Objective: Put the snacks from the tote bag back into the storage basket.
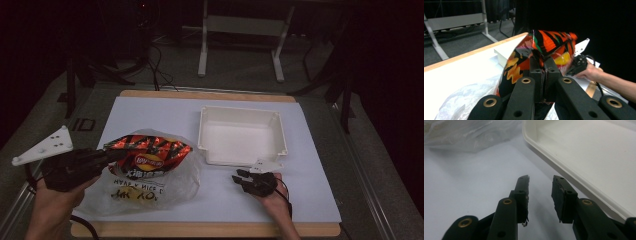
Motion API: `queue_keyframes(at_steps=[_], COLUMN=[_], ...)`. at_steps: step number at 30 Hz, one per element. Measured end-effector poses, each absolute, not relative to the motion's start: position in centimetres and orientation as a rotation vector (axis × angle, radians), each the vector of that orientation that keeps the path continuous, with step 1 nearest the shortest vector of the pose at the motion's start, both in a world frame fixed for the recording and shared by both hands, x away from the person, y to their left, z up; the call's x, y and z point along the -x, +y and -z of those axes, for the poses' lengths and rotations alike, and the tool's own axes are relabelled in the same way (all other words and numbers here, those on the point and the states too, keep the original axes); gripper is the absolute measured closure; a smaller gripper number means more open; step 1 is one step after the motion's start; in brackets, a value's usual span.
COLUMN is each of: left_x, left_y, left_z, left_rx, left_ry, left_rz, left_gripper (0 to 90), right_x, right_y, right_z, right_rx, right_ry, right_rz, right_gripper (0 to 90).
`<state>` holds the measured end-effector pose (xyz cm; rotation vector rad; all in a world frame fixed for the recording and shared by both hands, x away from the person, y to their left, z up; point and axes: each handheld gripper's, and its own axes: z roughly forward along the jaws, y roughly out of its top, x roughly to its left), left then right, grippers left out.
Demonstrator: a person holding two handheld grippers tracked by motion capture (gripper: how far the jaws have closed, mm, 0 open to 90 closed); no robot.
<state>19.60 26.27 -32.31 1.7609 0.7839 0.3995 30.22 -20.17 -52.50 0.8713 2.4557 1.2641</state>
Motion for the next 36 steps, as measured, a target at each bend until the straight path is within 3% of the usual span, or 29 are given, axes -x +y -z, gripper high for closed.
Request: queue_keyframes(at_steps=[13, 36], left_x=[-19.1, -20.8], left_y=[27.3, 25.6], left_z=[32.4, 30.1], left_rx=[-1.703, -1.609], left_ry=[0.819, 0.825], left_rz=[-0.418, -0.378], left_gripper=[90.0, 90.0], right_x=[-30.3, -30.3], right_y=[-20.2, -20.6], right_z=[52.9, 53.0], right_rx=[-0.873, -0.895], right_ry=[2.457, 2.442], right_rz=[-1.248, -1.251], right_gripper=[66.6, 66.6])
